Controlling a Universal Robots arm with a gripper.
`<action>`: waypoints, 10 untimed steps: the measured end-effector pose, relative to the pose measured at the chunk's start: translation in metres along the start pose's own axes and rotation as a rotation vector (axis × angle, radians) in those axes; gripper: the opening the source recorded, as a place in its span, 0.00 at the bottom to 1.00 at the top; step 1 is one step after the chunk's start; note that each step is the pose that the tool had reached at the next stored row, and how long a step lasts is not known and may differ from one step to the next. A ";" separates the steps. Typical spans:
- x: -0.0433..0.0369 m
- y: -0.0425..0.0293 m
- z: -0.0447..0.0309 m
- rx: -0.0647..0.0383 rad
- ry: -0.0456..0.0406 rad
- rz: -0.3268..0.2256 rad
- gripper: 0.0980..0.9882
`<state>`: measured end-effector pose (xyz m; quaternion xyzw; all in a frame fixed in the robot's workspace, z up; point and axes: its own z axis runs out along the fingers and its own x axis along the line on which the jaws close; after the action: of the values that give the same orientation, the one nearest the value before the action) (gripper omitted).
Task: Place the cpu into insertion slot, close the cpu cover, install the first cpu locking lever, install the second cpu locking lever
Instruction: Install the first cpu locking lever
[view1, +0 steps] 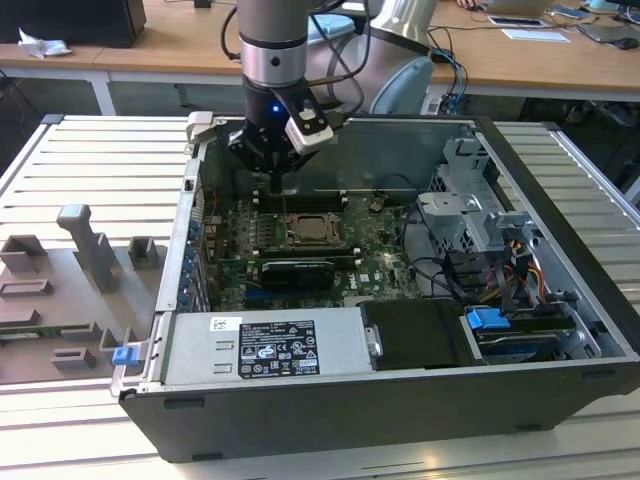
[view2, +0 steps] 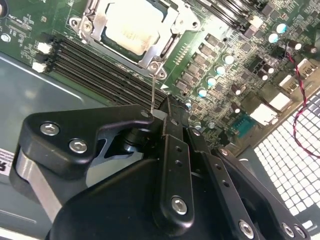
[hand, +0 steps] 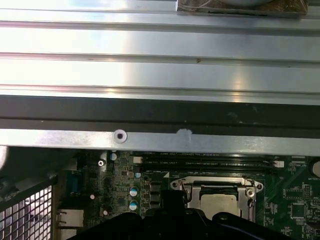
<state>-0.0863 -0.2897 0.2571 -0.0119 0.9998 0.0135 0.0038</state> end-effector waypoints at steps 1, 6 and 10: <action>-0.0010 0.0000 0.0000 0.000 0.0001 0.000 0.01; -0.0075 -0.0002 0.0001 0.000 -0.0001 0.000 0.01; -0.0230 -0.0006 0.0003 0.000 0.0006 0.000 0.01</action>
<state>-0.0633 -0.2897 0.2570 -0.0119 0.9998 0.0135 0.0035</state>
